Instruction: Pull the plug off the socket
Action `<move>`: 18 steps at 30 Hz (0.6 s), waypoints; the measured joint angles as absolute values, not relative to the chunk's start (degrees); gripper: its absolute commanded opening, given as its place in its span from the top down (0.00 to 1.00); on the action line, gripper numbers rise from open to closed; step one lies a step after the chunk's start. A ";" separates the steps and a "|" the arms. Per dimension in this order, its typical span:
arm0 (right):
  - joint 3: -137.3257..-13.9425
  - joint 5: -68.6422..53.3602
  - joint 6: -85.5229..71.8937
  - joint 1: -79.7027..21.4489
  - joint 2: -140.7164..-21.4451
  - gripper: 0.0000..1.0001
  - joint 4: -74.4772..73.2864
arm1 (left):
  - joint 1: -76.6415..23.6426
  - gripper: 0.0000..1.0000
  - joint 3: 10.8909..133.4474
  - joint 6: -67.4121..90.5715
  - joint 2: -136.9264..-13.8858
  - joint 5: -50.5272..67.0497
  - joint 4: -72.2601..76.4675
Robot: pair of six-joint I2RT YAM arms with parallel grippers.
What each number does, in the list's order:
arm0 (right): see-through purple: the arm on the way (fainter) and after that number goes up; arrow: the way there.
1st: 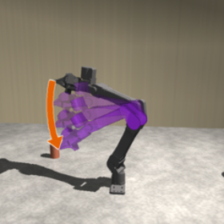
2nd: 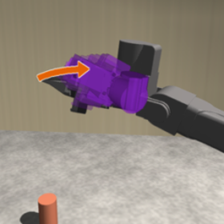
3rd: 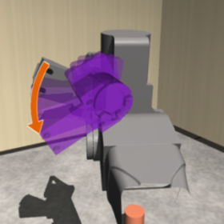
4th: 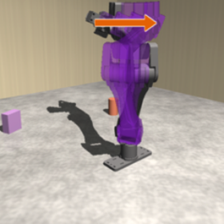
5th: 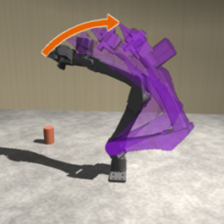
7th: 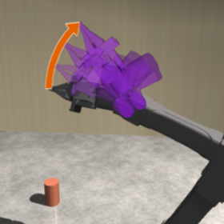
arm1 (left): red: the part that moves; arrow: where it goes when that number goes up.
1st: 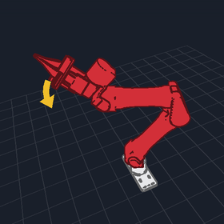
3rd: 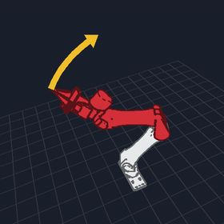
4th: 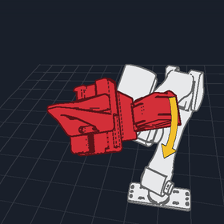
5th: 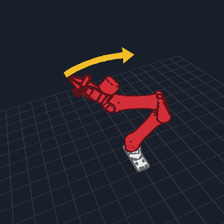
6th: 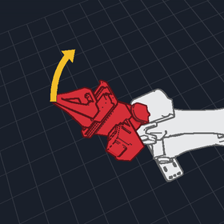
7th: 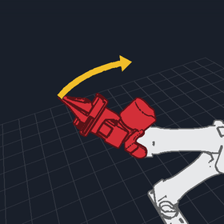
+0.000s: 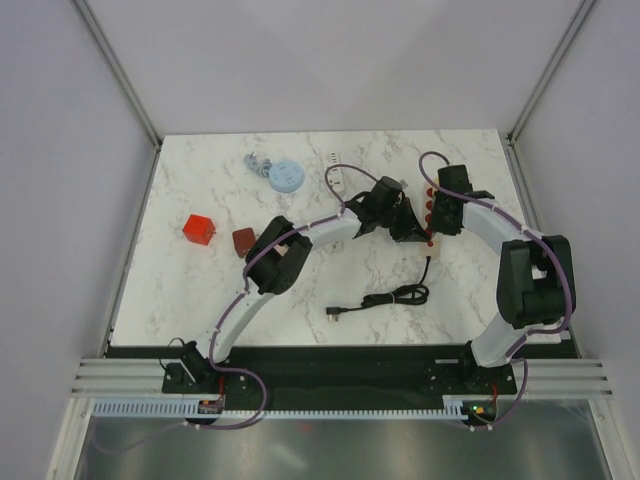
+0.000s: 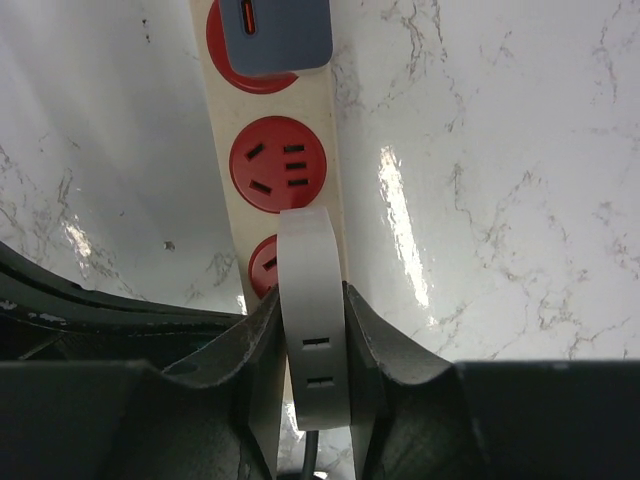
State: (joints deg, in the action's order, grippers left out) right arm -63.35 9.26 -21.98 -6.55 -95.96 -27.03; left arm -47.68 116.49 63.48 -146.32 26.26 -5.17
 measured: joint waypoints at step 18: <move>-64.40 16.86 -19.68 -11.42 -96.49 1.00 -27.40 | -47.70 0.98 121.10 66.94 -147.48 24.27 -12.29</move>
